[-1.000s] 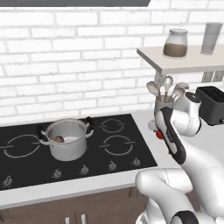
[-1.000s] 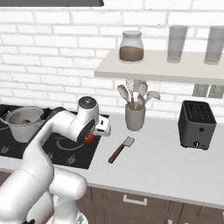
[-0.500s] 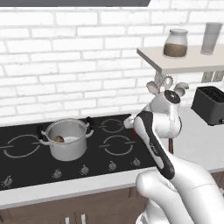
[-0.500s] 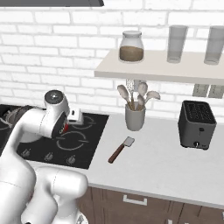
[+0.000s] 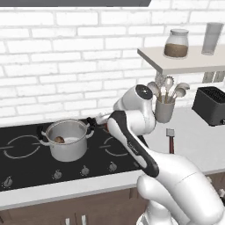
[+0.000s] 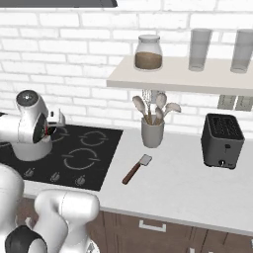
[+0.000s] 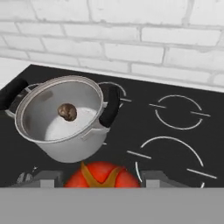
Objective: Put the mushroom and tomato in the pot. Retrieve the spatula and lightly stir the vegetables in the pot.
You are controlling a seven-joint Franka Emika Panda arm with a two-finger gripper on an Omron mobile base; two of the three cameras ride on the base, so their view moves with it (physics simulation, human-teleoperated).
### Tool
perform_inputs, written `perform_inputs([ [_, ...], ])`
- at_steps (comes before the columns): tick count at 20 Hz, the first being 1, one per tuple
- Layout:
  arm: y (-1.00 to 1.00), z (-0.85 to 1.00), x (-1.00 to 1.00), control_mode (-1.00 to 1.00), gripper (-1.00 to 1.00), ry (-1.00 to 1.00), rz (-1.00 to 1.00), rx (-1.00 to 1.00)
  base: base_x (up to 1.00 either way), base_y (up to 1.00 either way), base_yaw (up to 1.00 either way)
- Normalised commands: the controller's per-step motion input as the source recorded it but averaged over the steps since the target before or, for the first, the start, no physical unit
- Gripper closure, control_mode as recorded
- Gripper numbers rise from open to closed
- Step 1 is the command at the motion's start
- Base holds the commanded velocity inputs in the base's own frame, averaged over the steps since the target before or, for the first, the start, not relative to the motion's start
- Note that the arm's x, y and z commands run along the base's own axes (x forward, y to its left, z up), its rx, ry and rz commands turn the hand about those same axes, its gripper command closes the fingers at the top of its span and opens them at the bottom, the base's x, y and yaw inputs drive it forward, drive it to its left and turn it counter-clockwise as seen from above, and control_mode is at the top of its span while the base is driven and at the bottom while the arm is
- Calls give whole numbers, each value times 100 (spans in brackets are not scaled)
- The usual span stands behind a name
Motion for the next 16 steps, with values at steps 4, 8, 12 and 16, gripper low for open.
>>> perform_inputs([
  [4, 100, 0, 43, -100, 100, 0, 5, 0, 0, 0, 0],
  [8, 94, -10, 53, -100, 100, 0, 3, -2, 0, 0, 0],
  [12, 88, -43, 39, -100, 100, 0, 2, -7, 0, 0, 0],
  [16, 54, -61, 31, -100, 100, 0, 0, -13, 0, 0, 0],
])
